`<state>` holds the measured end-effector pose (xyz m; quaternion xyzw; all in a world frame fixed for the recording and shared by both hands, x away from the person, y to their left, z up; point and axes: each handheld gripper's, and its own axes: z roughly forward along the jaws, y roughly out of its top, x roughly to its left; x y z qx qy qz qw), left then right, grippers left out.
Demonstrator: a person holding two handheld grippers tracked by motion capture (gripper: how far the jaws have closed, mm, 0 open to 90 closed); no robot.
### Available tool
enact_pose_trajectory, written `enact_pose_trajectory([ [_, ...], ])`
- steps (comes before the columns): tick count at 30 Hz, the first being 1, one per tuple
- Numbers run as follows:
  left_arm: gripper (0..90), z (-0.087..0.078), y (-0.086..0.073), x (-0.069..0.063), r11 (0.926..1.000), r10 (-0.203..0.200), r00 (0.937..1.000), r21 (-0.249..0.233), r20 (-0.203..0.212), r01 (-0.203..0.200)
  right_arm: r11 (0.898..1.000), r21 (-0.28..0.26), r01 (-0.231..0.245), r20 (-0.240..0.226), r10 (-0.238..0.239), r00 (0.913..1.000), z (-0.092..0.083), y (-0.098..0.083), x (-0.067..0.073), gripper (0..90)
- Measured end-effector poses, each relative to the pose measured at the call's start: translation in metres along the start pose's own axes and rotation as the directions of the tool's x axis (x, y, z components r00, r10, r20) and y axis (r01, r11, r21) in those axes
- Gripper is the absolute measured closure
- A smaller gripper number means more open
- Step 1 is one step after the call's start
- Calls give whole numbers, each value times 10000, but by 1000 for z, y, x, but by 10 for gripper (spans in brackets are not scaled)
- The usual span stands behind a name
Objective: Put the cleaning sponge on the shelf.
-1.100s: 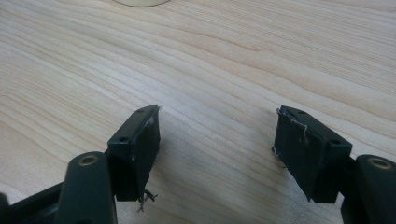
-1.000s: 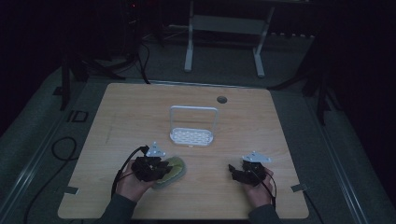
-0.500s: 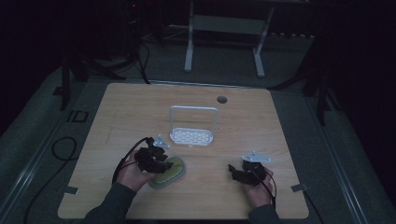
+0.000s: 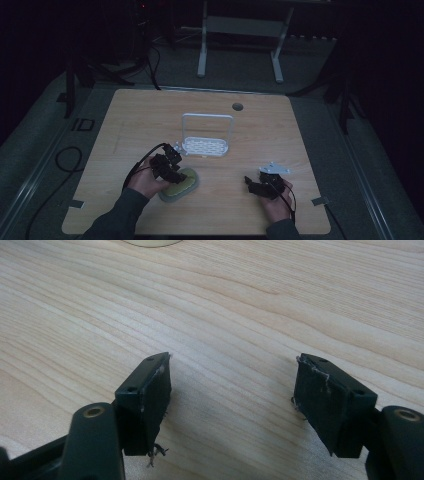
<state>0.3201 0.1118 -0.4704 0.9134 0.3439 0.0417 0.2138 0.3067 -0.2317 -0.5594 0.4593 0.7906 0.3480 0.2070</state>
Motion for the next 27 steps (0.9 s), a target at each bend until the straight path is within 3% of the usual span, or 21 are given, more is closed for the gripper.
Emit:
enact_pose_trajectory([
  [13,536,7,10,1,9966,139,9990,809,429,-173,10000,-1,7,-3,-7,10000,0,0,0,307],
  [27,587,12,19,2,9833,103,9990,1810,430,-179,10000,2,22,-10,-22,10000,0,0,0,305],
])
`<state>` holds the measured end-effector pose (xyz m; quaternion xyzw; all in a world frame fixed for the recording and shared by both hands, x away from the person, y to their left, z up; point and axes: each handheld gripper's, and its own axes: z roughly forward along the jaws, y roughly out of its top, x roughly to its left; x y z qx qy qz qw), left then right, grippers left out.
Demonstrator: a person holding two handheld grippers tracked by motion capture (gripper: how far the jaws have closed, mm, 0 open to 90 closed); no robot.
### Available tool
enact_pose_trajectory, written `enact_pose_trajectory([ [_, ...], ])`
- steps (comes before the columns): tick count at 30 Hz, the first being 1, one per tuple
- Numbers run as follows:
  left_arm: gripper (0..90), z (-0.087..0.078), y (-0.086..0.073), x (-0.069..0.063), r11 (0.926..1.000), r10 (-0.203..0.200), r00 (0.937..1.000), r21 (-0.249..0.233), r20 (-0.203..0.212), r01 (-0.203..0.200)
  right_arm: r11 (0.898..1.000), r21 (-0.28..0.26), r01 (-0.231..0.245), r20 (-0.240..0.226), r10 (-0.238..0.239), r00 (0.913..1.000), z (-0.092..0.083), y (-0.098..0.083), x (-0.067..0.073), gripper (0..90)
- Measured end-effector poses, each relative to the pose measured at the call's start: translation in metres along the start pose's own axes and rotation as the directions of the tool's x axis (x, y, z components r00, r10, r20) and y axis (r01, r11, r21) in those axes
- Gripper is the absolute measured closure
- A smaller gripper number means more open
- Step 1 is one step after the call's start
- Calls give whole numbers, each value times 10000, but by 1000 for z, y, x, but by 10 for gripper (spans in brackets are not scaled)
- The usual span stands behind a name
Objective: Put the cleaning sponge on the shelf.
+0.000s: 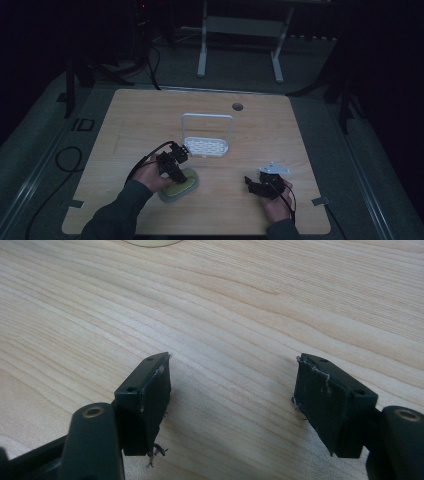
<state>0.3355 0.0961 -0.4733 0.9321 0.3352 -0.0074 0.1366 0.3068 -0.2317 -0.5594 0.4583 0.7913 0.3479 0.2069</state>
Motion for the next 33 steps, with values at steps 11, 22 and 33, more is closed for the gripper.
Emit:
enact_pose_trajectory([
  [11,642,5,5,2,9970,-119,9998,766,167,106,10000,-3,28,-5,-28,10000,0,0,0,305],
  [22,690,7,9,7,9929,-151,9987,1188,491,91,10000,-7,38,-6,-38,10000,0,0,0,305],
  [33,716,7,14,6,9887,71,9991,1492,415,-132,10000,-5,39,-11,-39,10000,0,0,0,305],
])
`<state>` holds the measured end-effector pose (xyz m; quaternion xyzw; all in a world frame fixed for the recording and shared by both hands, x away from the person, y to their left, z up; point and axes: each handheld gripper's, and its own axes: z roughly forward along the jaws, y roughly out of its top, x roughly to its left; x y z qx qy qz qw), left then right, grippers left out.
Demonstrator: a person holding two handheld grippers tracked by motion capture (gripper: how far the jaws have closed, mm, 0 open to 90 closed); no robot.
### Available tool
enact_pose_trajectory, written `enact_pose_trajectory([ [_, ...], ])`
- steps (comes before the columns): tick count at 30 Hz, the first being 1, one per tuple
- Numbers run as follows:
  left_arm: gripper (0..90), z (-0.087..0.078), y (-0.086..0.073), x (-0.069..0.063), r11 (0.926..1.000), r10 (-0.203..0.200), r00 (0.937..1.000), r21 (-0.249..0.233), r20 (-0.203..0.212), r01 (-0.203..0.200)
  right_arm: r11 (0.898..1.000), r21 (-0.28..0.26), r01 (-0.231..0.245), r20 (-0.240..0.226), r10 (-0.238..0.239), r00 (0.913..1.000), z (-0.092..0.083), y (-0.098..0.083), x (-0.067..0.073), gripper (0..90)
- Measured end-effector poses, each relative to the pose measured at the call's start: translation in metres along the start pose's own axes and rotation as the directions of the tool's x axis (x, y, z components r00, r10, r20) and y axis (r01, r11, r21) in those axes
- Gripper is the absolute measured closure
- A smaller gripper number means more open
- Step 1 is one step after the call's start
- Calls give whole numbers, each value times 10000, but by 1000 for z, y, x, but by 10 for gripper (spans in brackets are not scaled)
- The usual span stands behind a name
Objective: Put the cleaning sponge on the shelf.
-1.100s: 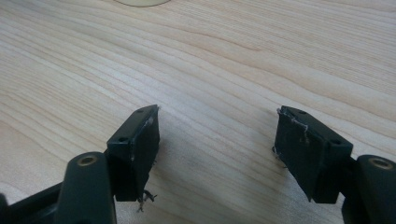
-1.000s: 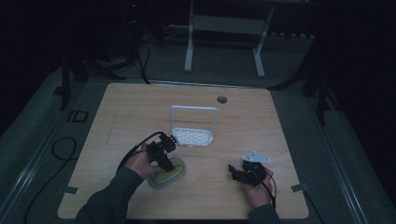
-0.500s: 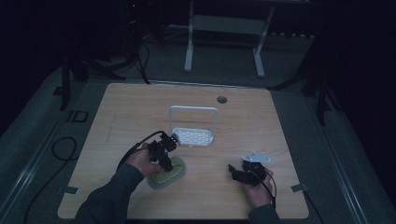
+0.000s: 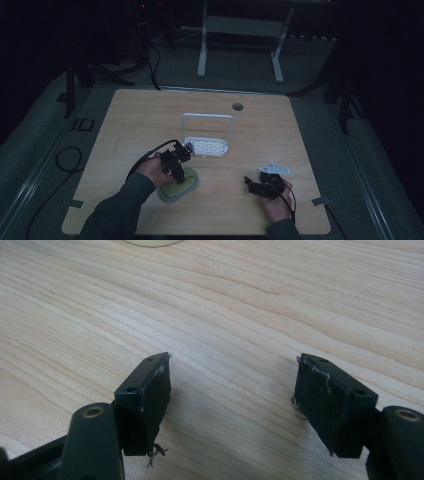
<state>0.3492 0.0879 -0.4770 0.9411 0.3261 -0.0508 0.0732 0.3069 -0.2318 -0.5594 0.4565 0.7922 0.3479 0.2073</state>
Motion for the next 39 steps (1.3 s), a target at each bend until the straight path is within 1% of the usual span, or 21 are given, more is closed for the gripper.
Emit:
enact_pose_trajectory([
  [2,716,-1,0,0,10000,61,10000,5,-35,-61,10000,-1,3,0,-3,10000,0,0,0,305],
  [5,716,-4,0,1,9999,67,10000,-110,19,-67,10000,0,3,-3,-3,10000,0,0,0,305],
  [14,717,-12,-1,5,9985,149,9996,-530,-254,-163,10000,2,9,-6,-9,10000,0,0,0,304],
  [17,716,-13,0,6,9984,181,9996,-527,-221,-193,10000,4,4,-5,-4,10000,0,0,0,305],
  [20,717,-15,1,7,9982,156,9995,-568,-290,-173,10000,8,-5,-8,5,10000,0,0,0,305],
  [24,717,-17,2,9,9976,271,9989,-619,-390,-294,10000,14,-13,-8,13,10000,0,0,0,305],
  [25,716,-18,2,9,9971,313,9985,-678,-449,-343,10000,13,-10,-8,10,10000,0,0,0,305],
  [26,716,-18,2,9,9965,306,9986,-770,-440,-339,10000,12,-9,-10,9,10000,0,0,0,305],
  [30,717,-19,2,9,9940,522,9978,-945,-407,-559,10000,12,-14,-8,14,10000,0,0,0,305],
  [33,716,-19,3,9,9918,653,9963,-1066,-563,-710,10000,8,-7,-10,7,10000,0,0,0,305],
  [37,716,-20,4,9,9903,695,9957,-1163,-608,-762,10000,10,-11,-8,11,10000,0,0,0,305],
  [39,716,-21,4,10,9887,723,9949,-1260,-696,-807,10000,11,-13,-7,13,10000,0,0,0,305],
])
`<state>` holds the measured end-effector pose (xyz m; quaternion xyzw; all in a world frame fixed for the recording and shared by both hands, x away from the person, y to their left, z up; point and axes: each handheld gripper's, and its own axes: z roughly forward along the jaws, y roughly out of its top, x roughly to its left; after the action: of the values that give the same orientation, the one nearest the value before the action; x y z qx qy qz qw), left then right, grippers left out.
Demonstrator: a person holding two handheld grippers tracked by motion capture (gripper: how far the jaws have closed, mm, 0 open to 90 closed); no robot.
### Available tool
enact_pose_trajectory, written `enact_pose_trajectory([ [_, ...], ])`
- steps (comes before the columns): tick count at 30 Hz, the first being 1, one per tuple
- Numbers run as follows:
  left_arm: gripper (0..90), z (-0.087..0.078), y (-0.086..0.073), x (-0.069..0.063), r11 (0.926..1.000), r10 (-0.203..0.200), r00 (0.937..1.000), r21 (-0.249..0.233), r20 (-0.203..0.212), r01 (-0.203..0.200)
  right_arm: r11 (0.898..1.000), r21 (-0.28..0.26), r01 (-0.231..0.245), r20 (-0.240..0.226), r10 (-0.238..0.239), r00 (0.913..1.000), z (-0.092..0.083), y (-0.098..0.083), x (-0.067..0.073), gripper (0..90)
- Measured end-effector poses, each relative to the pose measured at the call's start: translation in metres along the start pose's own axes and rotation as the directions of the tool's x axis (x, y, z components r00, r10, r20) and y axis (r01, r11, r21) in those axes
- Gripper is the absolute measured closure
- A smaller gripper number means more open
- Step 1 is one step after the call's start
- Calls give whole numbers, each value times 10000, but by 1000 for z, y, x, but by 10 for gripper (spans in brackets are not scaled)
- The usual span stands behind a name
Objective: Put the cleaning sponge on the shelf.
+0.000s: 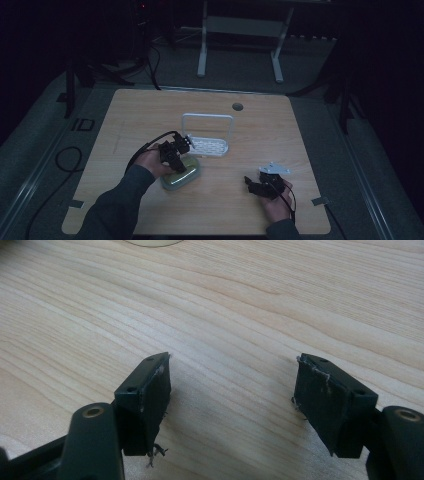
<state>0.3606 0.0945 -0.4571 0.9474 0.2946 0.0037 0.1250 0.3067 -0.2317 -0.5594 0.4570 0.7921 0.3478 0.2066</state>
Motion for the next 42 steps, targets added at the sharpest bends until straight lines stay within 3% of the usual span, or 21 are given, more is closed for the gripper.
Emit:
enact_pose_trajectory([
  [10,717,-3,2,2,9990,438,9988,-63,-216,-440,10000,0,0,-3,0,10000,0,0,0,305],
  [15,717,-6,3,4,9988,459,9982,-156,-379,-465,10000,1,-4,-4,4,10000,0,0,0,305],
  [19,718,-8,3,5,9966,702,9966,-407,-427,-720,10000,-2,-13,-5,13,10000,0,0,0,305],
  [26,717,-11,7,6,9931,1061,9924,-439,-616,-1089,10000,4,-1,-4,1,10000,0,0,0,305],
  [33,719,-14,12,5,9926,1119,9915,-390,-661,-1146,10000,1,-4,-5,4,10000,0,0,0,304],
  [42,719,-17,16,6,9876,1481,9870,-440,-620,-1509,10000,4,-7,-17,7,10000,0,0,0,303],
])
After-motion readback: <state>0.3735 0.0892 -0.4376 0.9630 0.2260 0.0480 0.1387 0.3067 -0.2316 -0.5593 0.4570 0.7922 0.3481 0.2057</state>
